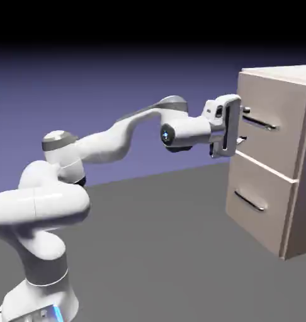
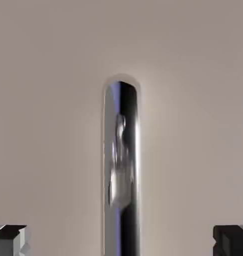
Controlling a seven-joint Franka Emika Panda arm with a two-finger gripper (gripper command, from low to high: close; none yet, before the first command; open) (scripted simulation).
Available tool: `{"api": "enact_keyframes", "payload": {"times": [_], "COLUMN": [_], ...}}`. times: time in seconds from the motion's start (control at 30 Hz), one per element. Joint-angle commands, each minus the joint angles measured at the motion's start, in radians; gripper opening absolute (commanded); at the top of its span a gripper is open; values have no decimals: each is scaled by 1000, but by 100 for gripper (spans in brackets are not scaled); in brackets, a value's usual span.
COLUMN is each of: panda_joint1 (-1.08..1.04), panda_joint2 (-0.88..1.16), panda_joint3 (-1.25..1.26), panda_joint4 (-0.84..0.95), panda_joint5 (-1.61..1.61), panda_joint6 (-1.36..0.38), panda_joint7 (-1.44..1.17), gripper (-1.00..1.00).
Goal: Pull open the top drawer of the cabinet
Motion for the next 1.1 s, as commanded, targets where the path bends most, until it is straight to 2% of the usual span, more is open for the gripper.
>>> {"api": "enact_keyframes", "payload": {"times": [0.0,0.1,0.13,0.67,1.07], "panda_joint1": [-27,-86,-86,361,791], "panda_joint2": [2,7,7,-30,-73], "panda_joint3": [1,3,3,-22,-67], "panda_joint4": [36,116,116,-428,-782], "panda_joint5": [2,5,5,-58,-207], "panda_joint6": [9,30,30,-70,-4], "panda_joint7": [4,12,12,-28,4], "gripper": [0,0,-100,-100,-100]}}
